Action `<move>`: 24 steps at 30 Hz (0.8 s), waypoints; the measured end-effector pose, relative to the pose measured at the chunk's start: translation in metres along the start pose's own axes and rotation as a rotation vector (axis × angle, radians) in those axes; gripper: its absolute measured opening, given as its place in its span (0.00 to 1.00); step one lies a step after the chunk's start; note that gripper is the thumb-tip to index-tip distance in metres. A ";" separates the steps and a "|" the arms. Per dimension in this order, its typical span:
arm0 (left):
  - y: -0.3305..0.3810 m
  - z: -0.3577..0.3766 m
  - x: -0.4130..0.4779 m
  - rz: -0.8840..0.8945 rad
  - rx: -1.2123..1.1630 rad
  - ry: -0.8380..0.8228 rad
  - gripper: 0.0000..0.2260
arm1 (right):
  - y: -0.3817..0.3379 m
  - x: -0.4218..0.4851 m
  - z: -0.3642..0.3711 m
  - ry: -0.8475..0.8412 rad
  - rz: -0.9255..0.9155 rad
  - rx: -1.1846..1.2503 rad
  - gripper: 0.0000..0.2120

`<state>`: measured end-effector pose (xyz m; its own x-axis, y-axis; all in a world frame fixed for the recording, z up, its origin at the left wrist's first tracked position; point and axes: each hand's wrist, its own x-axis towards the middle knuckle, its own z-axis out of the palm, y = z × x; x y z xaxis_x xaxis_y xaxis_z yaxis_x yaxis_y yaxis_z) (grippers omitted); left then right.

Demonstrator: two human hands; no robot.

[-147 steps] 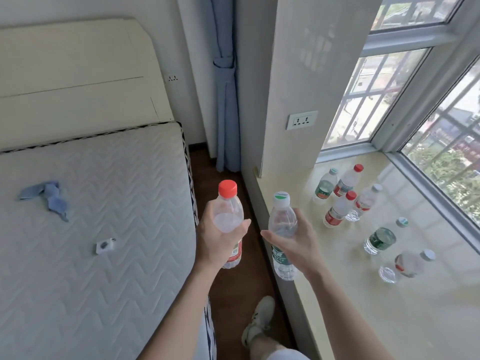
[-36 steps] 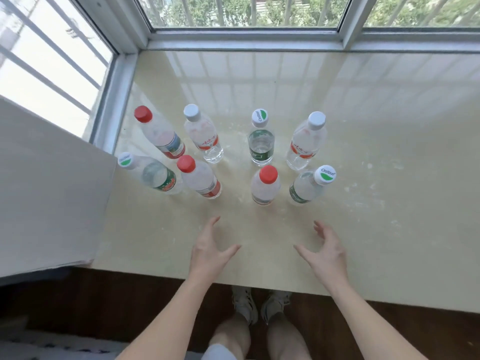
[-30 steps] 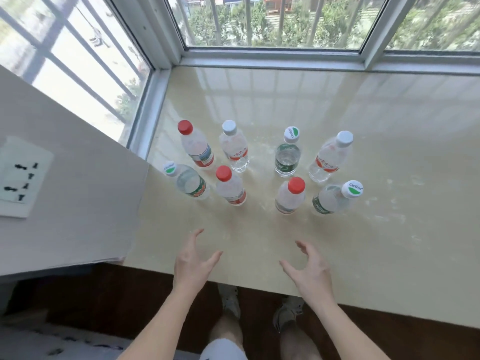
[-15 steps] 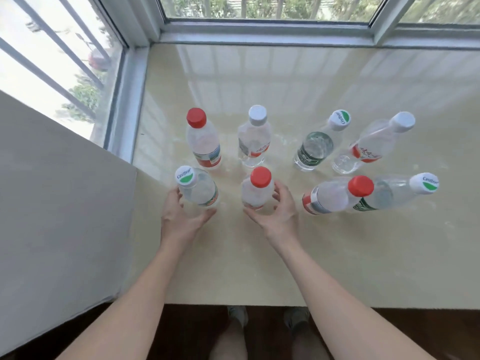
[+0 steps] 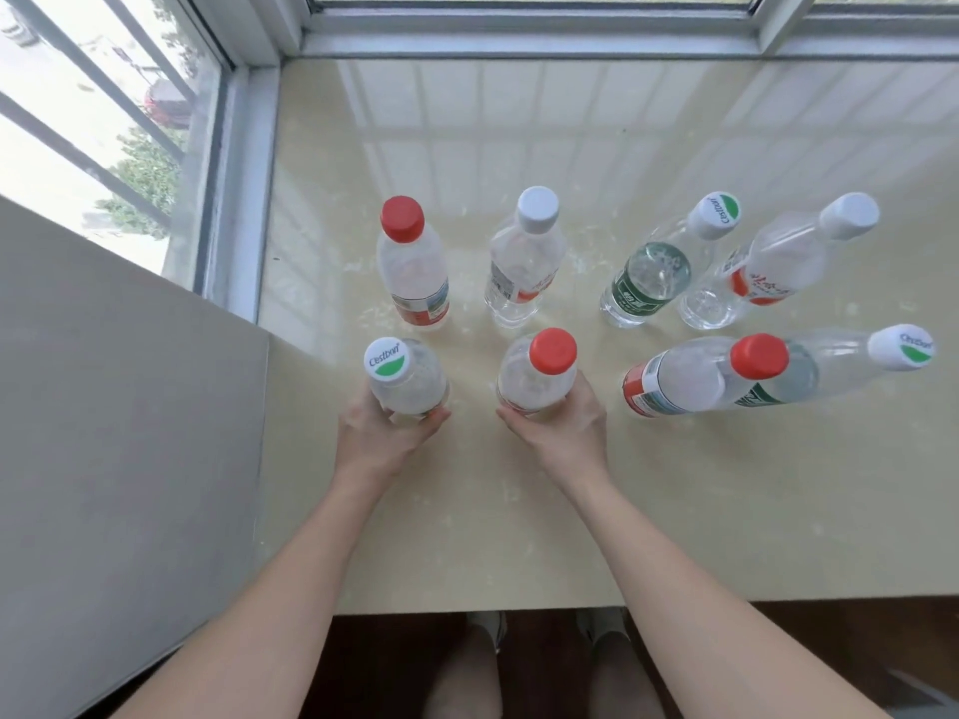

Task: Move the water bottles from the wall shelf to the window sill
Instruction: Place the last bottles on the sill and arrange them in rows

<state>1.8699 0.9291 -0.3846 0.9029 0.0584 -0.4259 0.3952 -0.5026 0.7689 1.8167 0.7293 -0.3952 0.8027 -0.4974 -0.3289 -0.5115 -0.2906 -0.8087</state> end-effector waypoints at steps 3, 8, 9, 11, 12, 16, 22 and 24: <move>0.004 0.000 -0.007 0.026 0.000 0.017 0.23 | 0.002 -0.007 0.001 0.002 0.011 -0.010 0.26; 0.004 0.001 -0.009 0.037 0.006 0.001 0.24 | 0.004 -0.008 -0.001 -0.024 0.012 -0.011 0.28; 0.003 0.000 -0.009 0.026 0.018 -0.019 0.26 | 0.004 -0.009 -0.002 -0.048 0.021 -0.016 0.31; -0.005 -0.005 -0.011 0.002 0.077 -0.063 0.31 | 0.006 -0.012 -0.011 -0.121 0.032 -0.037 0.37; -0.008 -0.009 -0.013 -0.001 0.133 -0.082 0.33 | 0.007 -0.015 -0.017 -0.160 0.030 -0.049 0.39; -0.017 -0.038 -0.020 -0.007 0.214 -0.068 0.35 | -0.006 -0.028 -0.050 -0.199 0.021 -0.068 0.42; 0.029 -0.075 -0.014 0.078 0.169 0.044 0.28 | -0.055 -0.028 -0.083 -0.131 -0.049 0.008 0.32; 0.049 -0.082 -0.008 0.119 0.136 0.060 0.27 | -0.071 -0.025 -0.091 -0.114 -0.085 0.017 0.29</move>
<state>1.8957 0.9750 -0.3046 0.9520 0.0406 -0.3035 0.2619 -0.6212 0.7386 1.8050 0.6887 -0.2850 0.8732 -0.3749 -0.3113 -0.4355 -0.3134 -0.8439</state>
